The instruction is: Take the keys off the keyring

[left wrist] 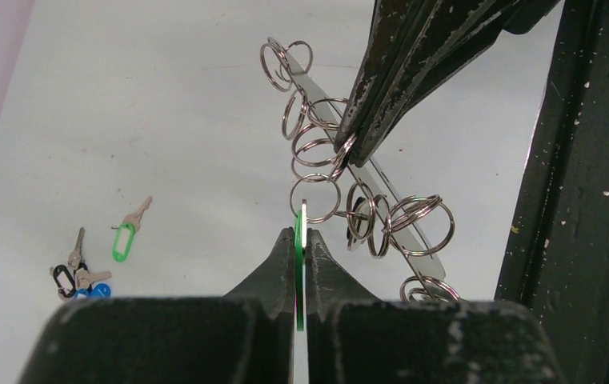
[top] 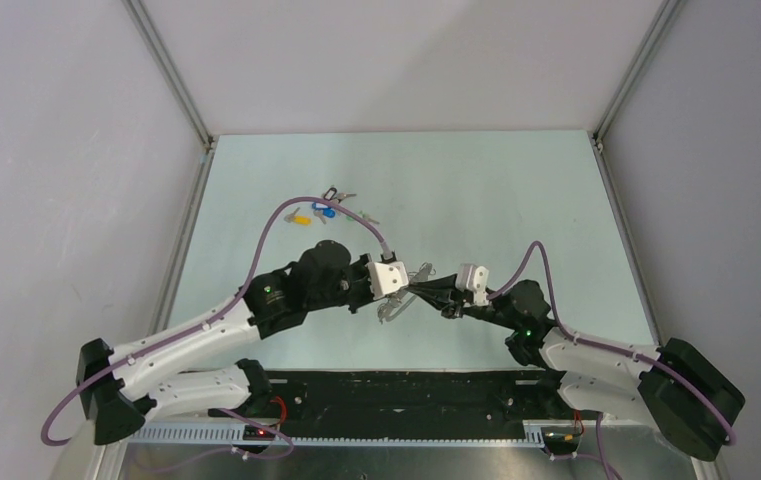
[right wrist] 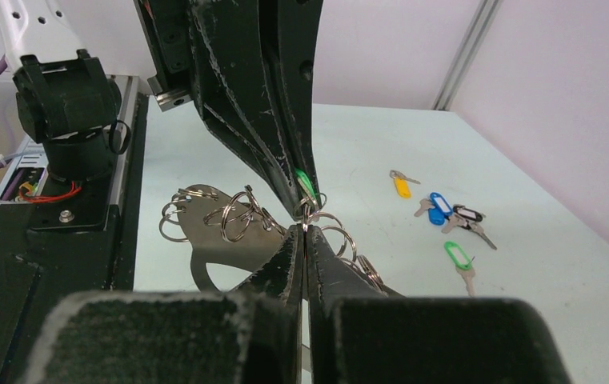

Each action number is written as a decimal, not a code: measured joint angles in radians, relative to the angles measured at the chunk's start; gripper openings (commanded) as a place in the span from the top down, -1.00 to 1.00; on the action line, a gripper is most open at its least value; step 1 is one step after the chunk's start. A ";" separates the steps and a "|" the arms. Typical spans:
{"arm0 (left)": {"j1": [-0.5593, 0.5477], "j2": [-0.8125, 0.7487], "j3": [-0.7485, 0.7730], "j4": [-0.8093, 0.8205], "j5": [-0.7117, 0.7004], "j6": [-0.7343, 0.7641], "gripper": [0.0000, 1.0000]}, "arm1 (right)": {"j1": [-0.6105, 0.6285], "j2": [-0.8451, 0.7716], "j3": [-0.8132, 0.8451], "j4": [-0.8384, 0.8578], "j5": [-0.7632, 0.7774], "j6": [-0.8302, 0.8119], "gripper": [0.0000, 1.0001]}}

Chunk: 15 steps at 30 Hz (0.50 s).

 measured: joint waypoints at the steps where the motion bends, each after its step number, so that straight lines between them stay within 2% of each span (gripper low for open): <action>1: 0.000 -0.002 0.000 0.000 -0.005 0.000 0.99 | 0.000 0.002 0.000 0.000 0.000 0.000 1.00; 15: -0.008 -0.066 0.000 0.003 -0.026 0.003 1.00 | 0.001 0.044 0.040 -0.010 0.019 0.018 1.00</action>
